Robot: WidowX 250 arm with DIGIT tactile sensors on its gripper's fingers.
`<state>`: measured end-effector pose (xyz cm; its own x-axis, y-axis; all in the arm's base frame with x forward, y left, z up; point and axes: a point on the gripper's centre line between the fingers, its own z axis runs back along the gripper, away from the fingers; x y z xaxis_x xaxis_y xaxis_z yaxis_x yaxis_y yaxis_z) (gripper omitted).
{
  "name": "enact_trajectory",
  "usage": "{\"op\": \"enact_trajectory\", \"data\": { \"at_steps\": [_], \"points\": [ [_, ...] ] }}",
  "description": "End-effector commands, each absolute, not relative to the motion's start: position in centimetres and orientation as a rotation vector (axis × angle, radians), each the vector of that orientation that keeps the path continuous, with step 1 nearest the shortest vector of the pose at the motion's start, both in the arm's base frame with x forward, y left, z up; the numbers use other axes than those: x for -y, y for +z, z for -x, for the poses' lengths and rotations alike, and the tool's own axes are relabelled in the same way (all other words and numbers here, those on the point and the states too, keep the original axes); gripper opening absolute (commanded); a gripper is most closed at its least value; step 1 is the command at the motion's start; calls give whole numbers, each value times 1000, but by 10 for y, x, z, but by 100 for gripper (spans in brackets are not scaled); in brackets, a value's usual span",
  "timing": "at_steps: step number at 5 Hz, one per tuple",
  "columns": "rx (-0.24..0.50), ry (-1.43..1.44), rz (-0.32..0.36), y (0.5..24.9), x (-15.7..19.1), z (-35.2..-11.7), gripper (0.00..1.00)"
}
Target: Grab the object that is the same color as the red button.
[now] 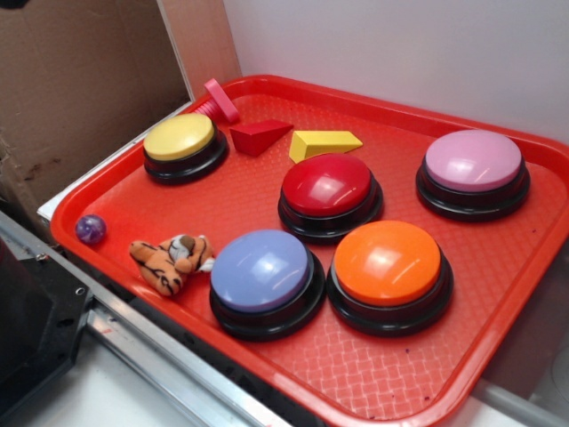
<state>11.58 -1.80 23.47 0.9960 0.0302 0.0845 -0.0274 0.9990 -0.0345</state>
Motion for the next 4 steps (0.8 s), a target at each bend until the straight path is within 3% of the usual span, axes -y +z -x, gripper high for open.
{"op": "enact_trajectory", "data": {
  "at_steps": [1,3,4],
  "points": [
    [85,29,33,235,18,-116,100],
    [273,-67,-50,211,30,-179,100],
    [278,-57,-59,194,31,-205,100]
  ]
}}
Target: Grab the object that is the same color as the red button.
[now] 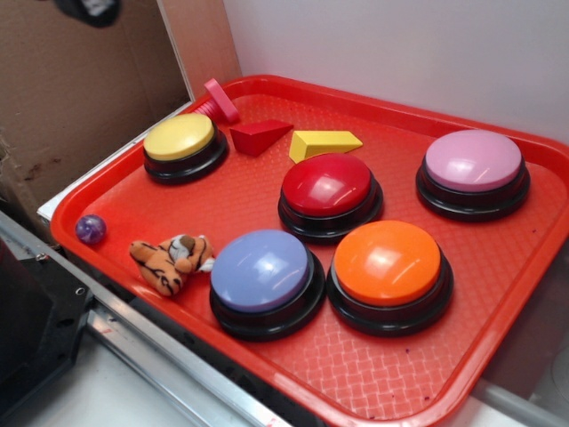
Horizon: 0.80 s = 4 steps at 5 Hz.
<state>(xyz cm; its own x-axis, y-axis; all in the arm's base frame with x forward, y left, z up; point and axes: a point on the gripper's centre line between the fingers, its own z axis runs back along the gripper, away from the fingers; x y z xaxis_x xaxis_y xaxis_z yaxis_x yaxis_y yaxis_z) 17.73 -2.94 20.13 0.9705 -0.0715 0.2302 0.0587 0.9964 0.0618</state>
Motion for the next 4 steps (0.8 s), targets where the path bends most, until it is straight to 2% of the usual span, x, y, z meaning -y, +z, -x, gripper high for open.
{"op": "enact_trajectory", "data": {
  "at_steps": [1,2,3,4],
  "points": [
    [288,-79,30,155,24,-255,100],
    [256,-25,12,117,23,-293,100],
    [230,-17,13,86,25,-319,100],
    [199,-20,18,68,28,-329,100]
  ]
}}
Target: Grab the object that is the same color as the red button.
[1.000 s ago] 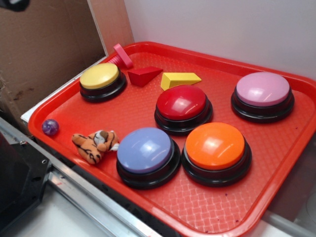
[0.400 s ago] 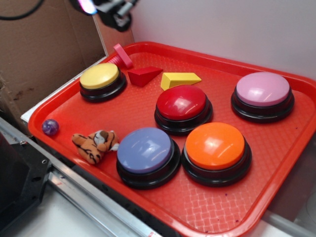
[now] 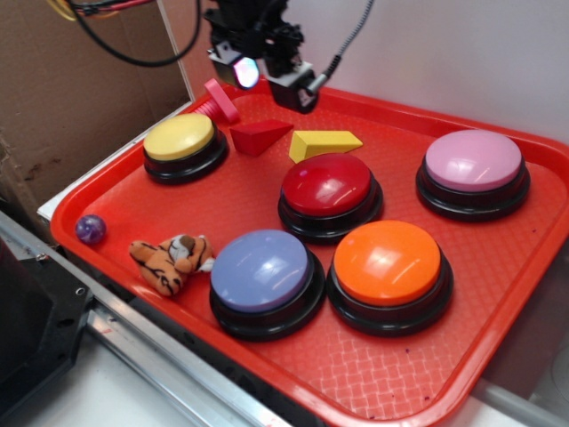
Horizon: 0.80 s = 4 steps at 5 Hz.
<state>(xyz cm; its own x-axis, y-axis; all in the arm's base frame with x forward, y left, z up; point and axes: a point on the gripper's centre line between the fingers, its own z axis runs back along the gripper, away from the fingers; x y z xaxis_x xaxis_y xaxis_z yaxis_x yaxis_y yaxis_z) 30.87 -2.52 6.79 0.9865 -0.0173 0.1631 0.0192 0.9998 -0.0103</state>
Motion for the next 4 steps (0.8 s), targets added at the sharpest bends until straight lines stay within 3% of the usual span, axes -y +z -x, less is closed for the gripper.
{"op": "enact_trajectory", "data": {
  "at_steps": [1,3,4],
  "points": [
    [151,-47,28,43,36,-342,100],
    [109,-63,8,25,42,-347,100],
    [115,-56,15,25,43,-346,24]
  ]
}}
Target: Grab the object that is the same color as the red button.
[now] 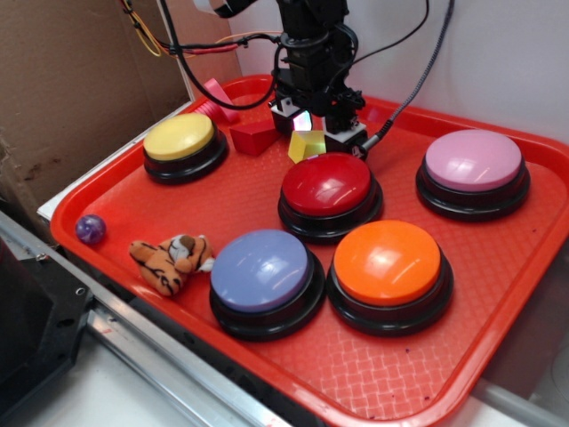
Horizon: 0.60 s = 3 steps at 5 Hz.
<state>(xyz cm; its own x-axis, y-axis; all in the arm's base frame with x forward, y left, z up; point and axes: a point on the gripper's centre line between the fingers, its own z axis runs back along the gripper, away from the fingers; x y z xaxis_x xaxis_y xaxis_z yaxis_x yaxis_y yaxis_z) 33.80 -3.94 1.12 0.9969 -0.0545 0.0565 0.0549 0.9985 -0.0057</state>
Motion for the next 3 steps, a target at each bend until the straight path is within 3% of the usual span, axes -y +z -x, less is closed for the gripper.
{"op": "enact_trajectory", "data": {
  "at_steps": [1,2,3],
  "points": [
    [109,-31,31,29,40,-343,0],
    [88,-19,13,40,36,-339,0],
    [61,12,13,78,33,-325,0]
  ]
}}
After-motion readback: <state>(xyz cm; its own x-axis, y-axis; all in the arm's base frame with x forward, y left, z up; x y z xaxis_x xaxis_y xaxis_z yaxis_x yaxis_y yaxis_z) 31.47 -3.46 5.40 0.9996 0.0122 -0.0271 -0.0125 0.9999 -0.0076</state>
